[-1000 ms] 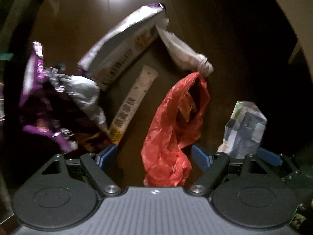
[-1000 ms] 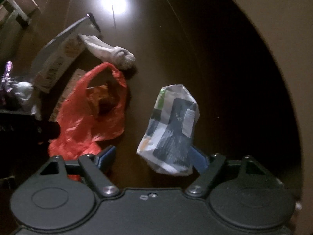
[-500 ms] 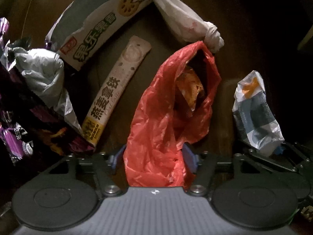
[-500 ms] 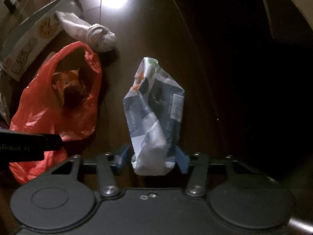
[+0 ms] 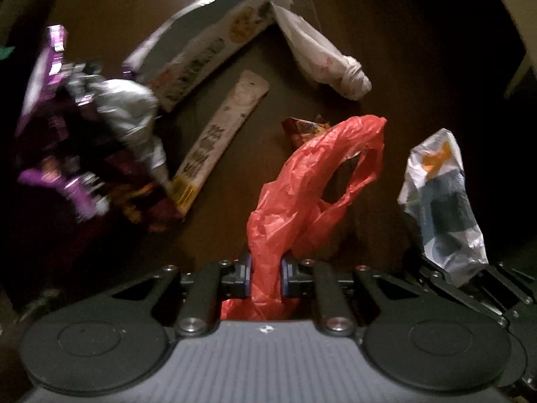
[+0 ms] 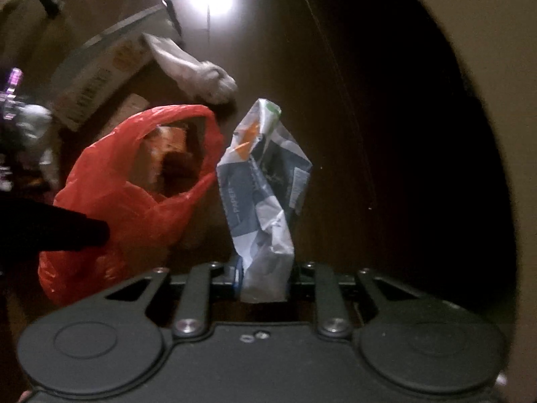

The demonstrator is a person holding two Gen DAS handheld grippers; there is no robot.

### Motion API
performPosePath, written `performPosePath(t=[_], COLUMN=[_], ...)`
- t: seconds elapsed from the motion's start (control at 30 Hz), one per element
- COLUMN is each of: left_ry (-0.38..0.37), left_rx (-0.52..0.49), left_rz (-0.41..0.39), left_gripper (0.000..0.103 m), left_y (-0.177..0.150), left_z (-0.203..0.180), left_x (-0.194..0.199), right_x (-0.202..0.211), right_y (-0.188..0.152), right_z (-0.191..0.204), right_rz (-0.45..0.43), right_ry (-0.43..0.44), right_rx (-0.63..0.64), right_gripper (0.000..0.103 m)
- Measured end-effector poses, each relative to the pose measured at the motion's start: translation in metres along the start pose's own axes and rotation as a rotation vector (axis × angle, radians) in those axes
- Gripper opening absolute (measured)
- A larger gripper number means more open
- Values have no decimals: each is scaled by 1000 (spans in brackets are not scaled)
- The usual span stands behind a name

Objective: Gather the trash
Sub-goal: 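Grasp the red plastic bag with left tool while right tool grasps white-grey wrapper, then carry red bag and white-grey wrapper up over the green wastebasket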

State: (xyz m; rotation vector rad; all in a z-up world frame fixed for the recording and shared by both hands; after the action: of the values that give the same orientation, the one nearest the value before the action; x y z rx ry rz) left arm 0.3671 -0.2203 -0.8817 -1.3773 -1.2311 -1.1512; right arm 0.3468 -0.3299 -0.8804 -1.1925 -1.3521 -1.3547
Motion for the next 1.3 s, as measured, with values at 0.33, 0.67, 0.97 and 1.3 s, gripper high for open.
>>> performPosePath(t=[0.33,0.67,0.97,1.3], left_ry=[15,32,36,31], left_rx=[93,187,237,304], left_rz=[-14,-115,-208,-300], left_gripper=[15,15,15,15], left_y=[-36,-41,-52,-68], left_z=[22,42,62,99], left_x=[149,339,483,603], right_x=[141,324,471,594], right_y=[14,47,74,100], right_z=[14,42,81,131], right_rz=[-12,-71,-128,-219], right_ry=[77,154,224,329], right_rx=[91,191,261,343], right_gripper=[21,21,21,21])
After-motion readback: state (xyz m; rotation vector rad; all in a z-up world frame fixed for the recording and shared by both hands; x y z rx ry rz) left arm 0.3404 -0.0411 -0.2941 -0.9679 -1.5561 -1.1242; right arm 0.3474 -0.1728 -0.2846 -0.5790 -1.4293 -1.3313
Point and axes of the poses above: each gripper's, at about its wrist camera, not at the fingertips, and x roughly against the way its jaws point, z to its left, y to its top, the point moved 8 cm from there along -x, roughly the way its jaws point
